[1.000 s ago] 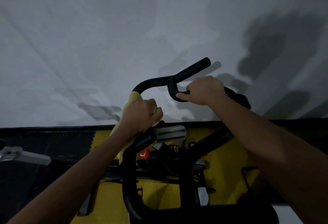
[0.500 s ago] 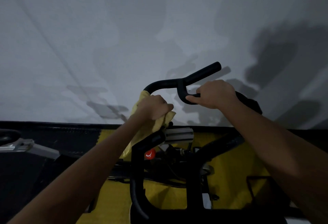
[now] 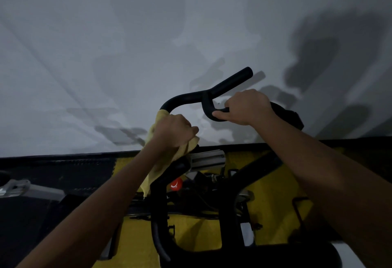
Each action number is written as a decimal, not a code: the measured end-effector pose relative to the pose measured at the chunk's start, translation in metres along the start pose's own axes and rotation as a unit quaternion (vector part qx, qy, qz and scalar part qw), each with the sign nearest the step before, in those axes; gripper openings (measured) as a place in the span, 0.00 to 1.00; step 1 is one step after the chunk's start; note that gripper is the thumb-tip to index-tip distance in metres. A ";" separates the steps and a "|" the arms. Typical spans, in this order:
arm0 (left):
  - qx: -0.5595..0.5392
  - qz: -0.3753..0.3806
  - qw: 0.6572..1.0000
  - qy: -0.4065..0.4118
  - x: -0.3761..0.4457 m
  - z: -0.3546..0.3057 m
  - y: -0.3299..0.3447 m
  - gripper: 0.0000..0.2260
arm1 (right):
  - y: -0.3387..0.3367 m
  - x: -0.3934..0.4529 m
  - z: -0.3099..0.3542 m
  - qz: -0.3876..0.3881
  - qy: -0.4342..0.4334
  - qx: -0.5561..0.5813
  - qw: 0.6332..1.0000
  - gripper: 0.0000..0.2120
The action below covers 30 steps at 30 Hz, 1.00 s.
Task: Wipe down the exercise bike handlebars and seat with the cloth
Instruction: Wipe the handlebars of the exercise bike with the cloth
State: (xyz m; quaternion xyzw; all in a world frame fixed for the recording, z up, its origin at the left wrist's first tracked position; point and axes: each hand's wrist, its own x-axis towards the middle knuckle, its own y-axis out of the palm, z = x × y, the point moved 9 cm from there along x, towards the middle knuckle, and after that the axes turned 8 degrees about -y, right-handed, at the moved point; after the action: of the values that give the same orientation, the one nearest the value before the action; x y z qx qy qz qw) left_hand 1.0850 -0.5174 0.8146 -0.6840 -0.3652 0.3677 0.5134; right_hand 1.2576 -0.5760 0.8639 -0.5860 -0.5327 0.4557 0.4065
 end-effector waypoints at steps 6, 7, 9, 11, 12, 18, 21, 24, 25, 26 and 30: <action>-0.063 0.333 0.939 -0.058 0.015 -0.012 0.039 0.11 | 0.001 -0.001 0.000 0.005 0.002 0.012 1.000 0.35; -0.080 0.338 0.937 -0.050 0.013 -0.013 0.038 0.11 | 0.002 -0.001 -0.001 0.006 0.003 0.014 1.000 0.35; -0.093 0.285 0.953 -0.048 0.012 -0.007 0.031 0.12 | 0.003 0.000 -0.001 0.009 0.002 0.018 1.000 0.36; -0.073 0.128 0.989 -0.018 0.005 0.001 0.015 0.15 | 0.003 0.001 -0.001 0.011 -0.001 0.017 1.000 0.36; -0.071 0.039 0.996 0.020 -0.006 0.001 0.005 0.16 | 0.003 0.002 -0.001 0.010 -0.003 0.016 1.000 0.36; -0.095 -0.156 0.975 0.129 -0.046 0.001 -0.017 0.13 | 0.002 0.003 0.000 -0.003 -0.003 0.012 1.000 0.36; -0.057 -0.102 0.991 0.064 -0.026 0.001 -0.008 0.16 | 0.002 0.004 -0.001 -0.006 -0.005 0.003 1.000 0.36; 0.009 0.002 1.000 0.003 0.003 0.002 0.005 0.17 | 0.004 0.004 0.000 -0.002 -0.008 0.001 1.000 0.36; 0.028 0.047 0.998 -0.014 0.011 0.003 0.011 0.17 | 0.004 0.005 0.000 -0.002 -0.008 0.002 1.000 0.36; 0.033 0.105 0.993 -0.032 0.018 0.004 0.018 0.16 | 0.004 0.004 -0.001 -0.001 -0.008 0.002 1.000 0.36; -0.037 0.335 0.941 -0.023 0.023 -0.013 0.044 0.10 | 0.004 0.002 -0.001 0.001 -0.006 0.010 1.000 0.35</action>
State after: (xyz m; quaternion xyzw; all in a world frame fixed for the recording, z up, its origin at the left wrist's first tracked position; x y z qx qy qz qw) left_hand 1.1122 -0.5123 0.7716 -0.7770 -0.1402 0.5198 0.3262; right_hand 1.2592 -0.5745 0.8600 -0.5797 -0.5297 0.4653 0.4084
